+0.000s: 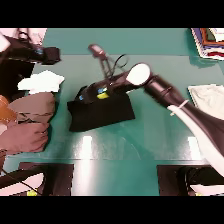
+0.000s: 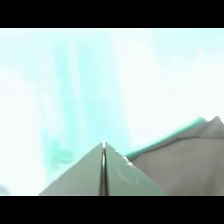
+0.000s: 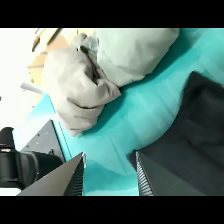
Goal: Fold the shirts.
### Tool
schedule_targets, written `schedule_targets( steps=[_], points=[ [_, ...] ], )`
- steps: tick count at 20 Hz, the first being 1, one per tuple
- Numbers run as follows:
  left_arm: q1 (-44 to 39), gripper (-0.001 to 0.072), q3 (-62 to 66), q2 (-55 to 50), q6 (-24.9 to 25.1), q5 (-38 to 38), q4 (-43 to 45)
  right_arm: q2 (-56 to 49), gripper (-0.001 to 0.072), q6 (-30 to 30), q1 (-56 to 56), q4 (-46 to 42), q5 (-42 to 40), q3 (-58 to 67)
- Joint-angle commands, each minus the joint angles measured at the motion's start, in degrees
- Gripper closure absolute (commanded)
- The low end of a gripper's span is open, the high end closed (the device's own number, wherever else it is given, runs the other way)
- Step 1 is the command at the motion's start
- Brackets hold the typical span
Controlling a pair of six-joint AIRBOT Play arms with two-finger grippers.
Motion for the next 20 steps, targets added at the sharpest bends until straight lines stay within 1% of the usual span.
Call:
schedule_targets(
  steps=[1,3,4,8,9,10,11,13,15,16,18,20],
  points=[
    [4.42,0.0683,0.07,3.23,0.63,-3.98,1.86,-3.17,0.0327,-1.25,1.75,-0.63,2.38,0.02],
    [4.39,0.0684,0.04,3.21,1.95,-5.97,1.84,-1.07,0.0328,-1.01,-2.38,-3.50,8.72,-1.99],
    [4.39,0.0684,0.04,3.21,2.47,-6.73,1.53,1.09,0.0328,-0.07,-4.98,-5.53,9.73,-5.01],
    [4.39,0.0683,0.00,3.21,2.47,-8.28,1.14,10.38,0.0326,4.33,-18.49,-14.23,9.51,-21.68],
    [4.39,0.0683,-0.02,3.21,2.47,-8.31,0.44,11.72,0.0305,4.94,-22.71,-13.90,9.31,-25.66],
    [4.39,0.0684,-0.02,3.17,2.47,-8.20,-0.44,12.00,0.0125,5.46,-26.60,-13.18,9.81,-28.30],
    [4.39,0.0683,-0.22,3.17,2.47,-7.78,-1.64,11.93,0.0078,5.49,-30.08,-11.58,10.29,-30.71],
    [4.39,0.0683,-0.37,3.17,2.51,-7.52,-2.89,10.97,0.0085,5.03,-34.53,-9.16,9.84,-33.55],
    [4.35,0.0684,-0.90,3.17,2.51,-6.43,-3.10,8.31,0.0086,4.59,-35.50,-8.74,9.84,-33.44],
    [4.35,0.0683,-1.16,3.15,2.51,-6.32,-3.08,6.73,0.0087,3.69,-35.47,-6.60,9.73,-33.38],
    [4.35,0.0683,-1.90,3.15,2.51,-6.16,-3.15,2.60,0.0089,-0.81,-35.17,0.55,10.49,-32.09],
    [4.35,0.0683,-2.34,3.17,2.51,-6.23,-3.13,-2.01,0.0089,-1.81,-33.42,3.39,11.45,-27.91]
  ],
)
